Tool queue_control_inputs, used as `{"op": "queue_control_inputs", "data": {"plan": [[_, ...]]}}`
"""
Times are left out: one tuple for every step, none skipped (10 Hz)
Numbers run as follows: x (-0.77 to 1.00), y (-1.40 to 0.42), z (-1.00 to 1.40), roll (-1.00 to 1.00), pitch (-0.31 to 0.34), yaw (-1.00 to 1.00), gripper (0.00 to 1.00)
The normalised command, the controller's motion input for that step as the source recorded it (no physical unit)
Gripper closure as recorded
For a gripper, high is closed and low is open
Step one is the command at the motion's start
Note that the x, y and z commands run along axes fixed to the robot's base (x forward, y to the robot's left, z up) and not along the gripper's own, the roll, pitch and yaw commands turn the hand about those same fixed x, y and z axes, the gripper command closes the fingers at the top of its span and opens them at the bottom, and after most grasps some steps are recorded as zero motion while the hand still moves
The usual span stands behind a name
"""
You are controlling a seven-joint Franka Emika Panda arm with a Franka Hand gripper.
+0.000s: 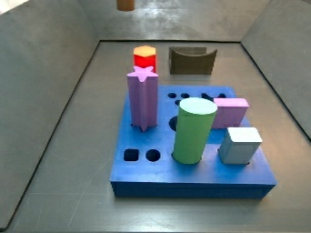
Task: Pick up the round object. Move to above the board. Insert the round object.
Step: Move to above the board, then insert the round object.
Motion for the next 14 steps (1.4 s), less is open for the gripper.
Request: {"op": "queue_control_inputs", "data": {"plan": [[0.28, -1.0, 0.18, -0.01, 0.199, 0.01, 1.0], [0.29, -1.0, 0.18, -0.01, 0.209, 0.01, 1.0], [0.3, -1.0, 0.18, 0.0, 0.21, 0.01, 1.0], [0.31, -1.0, 0.18, 0.01, 0.207, 0.02, 1.0], [0.32, -1.0, 0.18, 0.0, 0.21, 0.01, 1.0], [0.33, -1.0, 0.18, 0.01, 0.207, 0.01, 1.0], [0.35, -1.0, 0.18, 0.0, 0.206, 0.01, 1.0], [0.38, -1.0, 0.19, 0.01, 0.225, 0.01, 1.0], [0.27, -0.64, 0.12, 0.04, 0.219, 0.01, 1.0], [0.2, -0.39, 0.07, 0.06, 0.197, 0.01, 1.0], [0.13, -0.24, 0.05, 0.07, 0.16, 0.01, 1.0], [0.02, 0.0, 0.0, 0.0, 0.0, 0.0, 1.0], [0.25, -0.16, -0.03, 0.0, 0.0, 0.0, 1.0], [0.51, -0.3, -0.25, 0.02, 0.0, 0.0, 1.0]]}}
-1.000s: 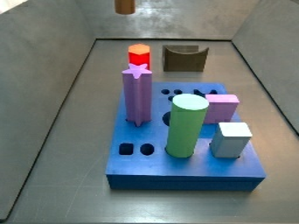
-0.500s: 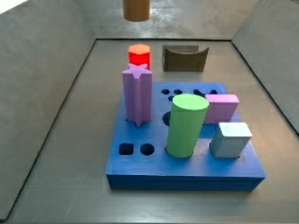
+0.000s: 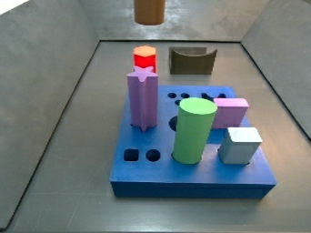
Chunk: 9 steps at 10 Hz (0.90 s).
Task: Pick up the round object. Move to above the board. Insert the round object.
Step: Insert the round object.
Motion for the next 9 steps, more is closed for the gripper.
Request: {"op": "queue_control_inputs", "data": {"plan": [[0.71, -0.35, -0.37, 0.06, 0.014, 0.0, 1.0], [0.9, -0.35, -0.35, 0.13, 0.1, 0.0, 1.0], [0.95, -0.34, -0.27, 0.17, 0.131, 0.0, 1.0], [0.97, -0.32, -0.21, 0.28, 0.183, 0.0, 1.0], [0.96, -0.28, -0.21, 0.43, 0.209, 0.0, 1.0], [0.97, -0.23, -0.22, 0.55, 0.169, 0.0, 1.0], [0.9, -0.17, -0.31, 0.43, 0.0, 0.0, 1.0], [0.74, -0.12, -0.43, 0.36, -0.057, 0.0, 1.0], [0.65, -0.04, -0.54, 0.15, -0.131, 0.0, 1.0]]}}
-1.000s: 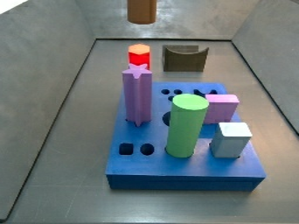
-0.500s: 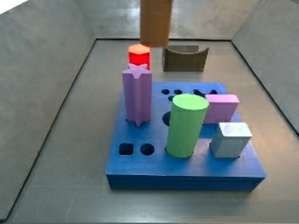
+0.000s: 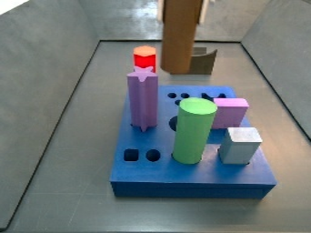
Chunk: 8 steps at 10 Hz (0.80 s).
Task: Pick up the round object. Move to above the board. Insert the round object.
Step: Insert the round object.
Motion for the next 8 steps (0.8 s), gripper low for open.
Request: {"op": "queue_control_inputs", "data": {"plan": [[0.66, -0.01, -0.58, 0.0, -0.071, 0.0, 1.0], [0.58, -0.02, -0.64, 0.0, -0.043, 0.0, 1.0], [0.43, -0.02, -0.63, 0.0, -0.083, 0.0, 1.0], [0.24, -0.01, -0.57, 0.0, -0.089, -0.01, 1.0], [0.05, -0.01, -0.55, 0.0, -0.129, 0.0, 1.0], [0.04, -0.03, -0.52, 0.0, -0.114, 0.0, 1.0], [0.03, -0.04, -0.5, 0.0, -0.14, 0.0, 1.0], [0.0, -0.07, -0.49, 0.0, -0.16, 0.0, 1.0]]}}
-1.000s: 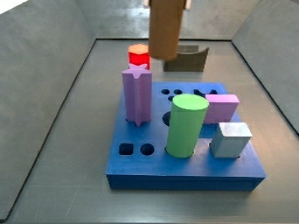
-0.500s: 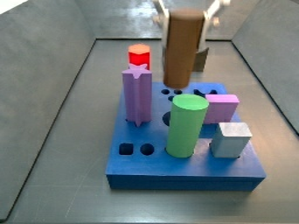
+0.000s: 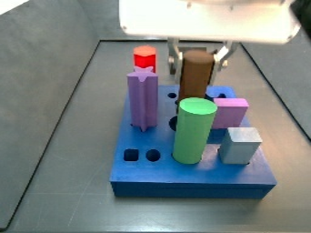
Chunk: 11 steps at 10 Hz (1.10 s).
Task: Pick up the round object. Move to above the board. Insert the round object.
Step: Insert the round object.
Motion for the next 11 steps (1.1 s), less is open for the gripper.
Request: {"op": "queue_control_inputs", "data": {"plan": [[0.0, -0.05, -0.37, 0.09, -0.086, -0.02, 1.0], [-0.03, -0.06, -0.3, 0.2, -0.094, -0.03, 1.0], [-0.05, -0.11, -0.29, 0.24, -0.089, -0.03, 1.0], [-0.03, -0.06, -0.25, 0.23, -0.063, -0.04, 1.0], [-0.04, -0.05, -0.24, 0.21, -0.037, -0.06, 1.0], [-0.01, -0.06, -0.26, 0.17, 0.0, -0.08, 1.0], [-0.13, 0.0, -0.19, 0.29, -0.006, -0.13, 1.0], [-0.18, 0.0, -0.16, 0.36, -0.023, -0.13, 1.0], [-0.19, 0.0, -0.12, 0.39, -0.043, -0.12, 1.0], [-0.15, 0.0, -0.2, 0.33, -0.02, -0.13, 1.0], [-0.05, -0.02, -0.36, 0.14, 0.0, -0.13, 1.0]]}}
